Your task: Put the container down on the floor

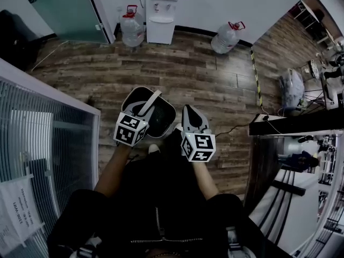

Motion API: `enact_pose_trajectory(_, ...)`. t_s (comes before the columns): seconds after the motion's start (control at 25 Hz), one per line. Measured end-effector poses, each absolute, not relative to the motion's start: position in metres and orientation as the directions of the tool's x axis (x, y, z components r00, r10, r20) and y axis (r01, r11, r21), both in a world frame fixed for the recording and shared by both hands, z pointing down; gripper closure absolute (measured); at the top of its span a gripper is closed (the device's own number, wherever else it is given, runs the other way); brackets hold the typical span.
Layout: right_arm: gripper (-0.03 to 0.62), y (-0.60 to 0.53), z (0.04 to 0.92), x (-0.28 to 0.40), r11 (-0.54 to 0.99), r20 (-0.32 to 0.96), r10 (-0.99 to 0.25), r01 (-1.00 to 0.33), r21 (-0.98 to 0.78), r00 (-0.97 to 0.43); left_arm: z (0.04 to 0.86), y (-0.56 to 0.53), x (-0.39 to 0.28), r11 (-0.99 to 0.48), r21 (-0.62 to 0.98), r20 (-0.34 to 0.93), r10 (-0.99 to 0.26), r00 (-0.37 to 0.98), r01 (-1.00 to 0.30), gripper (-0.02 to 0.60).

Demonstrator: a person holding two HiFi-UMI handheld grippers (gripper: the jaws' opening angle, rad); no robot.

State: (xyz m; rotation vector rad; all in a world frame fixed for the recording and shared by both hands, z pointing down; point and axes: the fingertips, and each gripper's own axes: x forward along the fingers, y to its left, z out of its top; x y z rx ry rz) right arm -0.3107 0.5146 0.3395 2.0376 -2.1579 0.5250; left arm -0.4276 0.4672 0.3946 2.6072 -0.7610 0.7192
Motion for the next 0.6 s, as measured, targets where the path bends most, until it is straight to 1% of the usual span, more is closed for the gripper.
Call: enact_pose_trajectory(0.6,0.585,0.491,0.348,-0.296,0.049,0.36,-0.926,-0.98,-0.194,-0.118,0.398,0.444,-0.408,-0.795,0.169,0.569,-0.404,0.716,-0.583,0.511)
